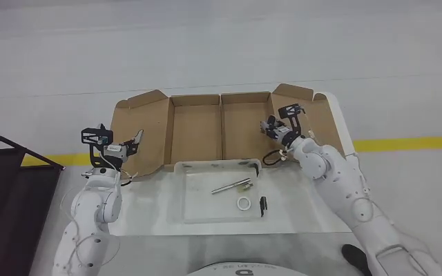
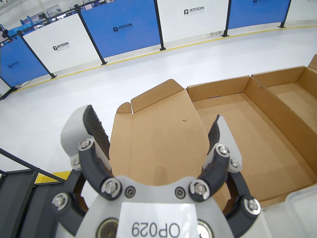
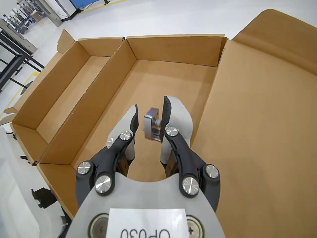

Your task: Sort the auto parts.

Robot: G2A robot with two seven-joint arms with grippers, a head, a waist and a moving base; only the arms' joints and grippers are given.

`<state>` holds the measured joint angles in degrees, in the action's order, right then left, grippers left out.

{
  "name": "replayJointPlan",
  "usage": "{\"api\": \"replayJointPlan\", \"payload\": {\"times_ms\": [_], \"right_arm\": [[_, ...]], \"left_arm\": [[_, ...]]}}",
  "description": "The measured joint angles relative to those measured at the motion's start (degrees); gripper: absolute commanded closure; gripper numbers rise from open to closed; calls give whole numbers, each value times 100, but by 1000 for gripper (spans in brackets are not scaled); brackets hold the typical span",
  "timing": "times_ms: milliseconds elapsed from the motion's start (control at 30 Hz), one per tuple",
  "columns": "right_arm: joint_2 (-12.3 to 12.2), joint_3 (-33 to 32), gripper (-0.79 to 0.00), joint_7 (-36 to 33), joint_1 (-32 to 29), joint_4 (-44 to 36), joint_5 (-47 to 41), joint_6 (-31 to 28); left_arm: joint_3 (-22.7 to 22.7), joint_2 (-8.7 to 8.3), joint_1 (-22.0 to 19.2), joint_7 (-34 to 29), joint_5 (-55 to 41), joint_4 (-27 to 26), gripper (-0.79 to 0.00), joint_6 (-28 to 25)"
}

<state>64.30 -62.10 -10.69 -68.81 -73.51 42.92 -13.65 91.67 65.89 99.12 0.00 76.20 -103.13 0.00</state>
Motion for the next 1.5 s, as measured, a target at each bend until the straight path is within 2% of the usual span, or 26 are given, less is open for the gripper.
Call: {"api": "replayJointPlan", "payload": {"times_ms": [200,467,600,633,667,700,833,1300,1367,1500], "right_arm": [[17,-74,-314,154,-20,-78,-109,-235],[-141,-729,-351,1081,-672,-881,-907,-2943],[-203,-937,-372,1140,-980,-1232,-1026,-3786],[-212,-964,-434,1139,-1036,-1293,-1049,-3925],[-223,-999,-594,1143,-1103,-1354,-1081,-4075],[-229,-1025,-785,1157,-1146,-1387,-1110,-4161],[-238,-1106,-785,1268,-1254,-1450,-1224,-4380],[-238,-1183,-785,1313,-1320,-1402,-1292,-4271],[-249,-1293,-785,1361,-1356,-1304,-1308,-4351],[-273,-1473,-785,1434,-1416,-1174,-1373,-4439]], "left_arm": [[0,0,0,0,0,0,-785,0],[0,0,0,0,0,0,-785,0],[0,0,0,0,0,0,-785,0],[0,0,0,0,0,0,-785,0],[0,0,0,0,0,0,-785,0],[0,0,0,0,0,0,-785,0],[0,0,0,0,0,0,-785,0],[-12,-1,7,21,25,-17,-785,-14],[-114,-11,104,186,299,-133,-785,-169],[-260,-83,423,833,1372,-349,-785,-924]]}}
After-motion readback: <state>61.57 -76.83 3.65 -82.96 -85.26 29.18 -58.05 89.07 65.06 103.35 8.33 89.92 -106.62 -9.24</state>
